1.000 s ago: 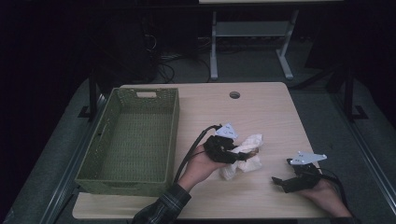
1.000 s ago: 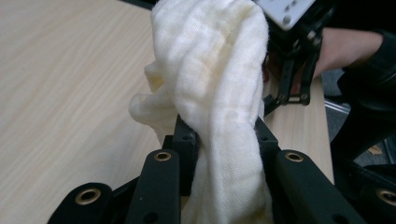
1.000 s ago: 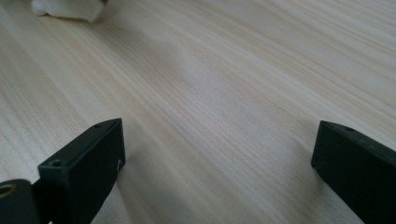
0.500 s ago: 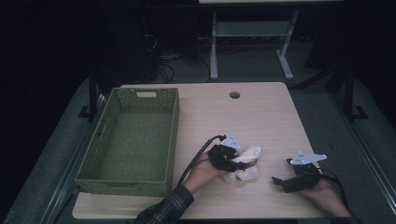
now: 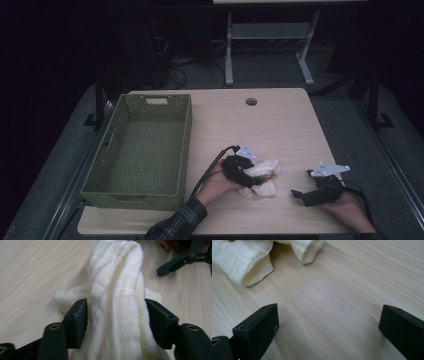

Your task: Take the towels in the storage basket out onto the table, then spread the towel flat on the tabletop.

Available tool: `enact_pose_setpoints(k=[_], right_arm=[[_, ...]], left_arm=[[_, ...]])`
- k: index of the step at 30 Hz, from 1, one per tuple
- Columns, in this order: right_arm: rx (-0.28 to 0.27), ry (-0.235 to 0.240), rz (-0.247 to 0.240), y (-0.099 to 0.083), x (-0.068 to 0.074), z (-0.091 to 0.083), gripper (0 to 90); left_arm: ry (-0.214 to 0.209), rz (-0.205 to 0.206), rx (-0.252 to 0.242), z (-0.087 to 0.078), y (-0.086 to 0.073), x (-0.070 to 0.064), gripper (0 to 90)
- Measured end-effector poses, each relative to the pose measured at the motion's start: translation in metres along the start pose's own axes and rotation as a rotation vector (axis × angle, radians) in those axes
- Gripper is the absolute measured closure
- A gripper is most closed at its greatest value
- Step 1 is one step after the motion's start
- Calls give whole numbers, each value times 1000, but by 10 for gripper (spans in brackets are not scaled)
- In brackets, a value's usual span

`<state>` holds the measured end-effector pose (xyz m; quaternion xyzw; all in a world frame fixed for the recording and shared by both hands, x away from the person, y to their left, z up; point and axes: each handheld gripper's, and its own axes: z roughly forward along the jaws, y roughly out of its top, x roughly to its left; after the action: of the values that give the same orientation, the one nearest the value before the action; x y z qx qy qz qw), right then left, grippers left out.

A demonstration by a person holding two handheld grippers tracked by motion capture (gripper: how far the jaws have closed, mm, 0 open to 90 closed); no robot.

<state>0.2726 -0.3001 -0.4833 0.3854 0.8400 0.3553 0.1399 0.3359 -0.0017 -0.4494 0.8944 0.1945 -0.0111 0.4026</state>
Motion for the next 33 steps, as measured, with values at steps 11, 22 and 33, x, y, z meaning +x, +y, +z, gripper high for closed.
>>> enact_pose_setpoints(k=[11,22,33], right_arm=[[-4,9,-2,1,0,1,24],[0,9,-11,1,-1,1,24],[45,59,21,14,-2,-4,254]], left_arm=[[81,-24,-85,-46,-4,-11,265],[119,-91,-115,-56,-28,-15,396],[195,-119,-92,-56,-43,-18,515]])
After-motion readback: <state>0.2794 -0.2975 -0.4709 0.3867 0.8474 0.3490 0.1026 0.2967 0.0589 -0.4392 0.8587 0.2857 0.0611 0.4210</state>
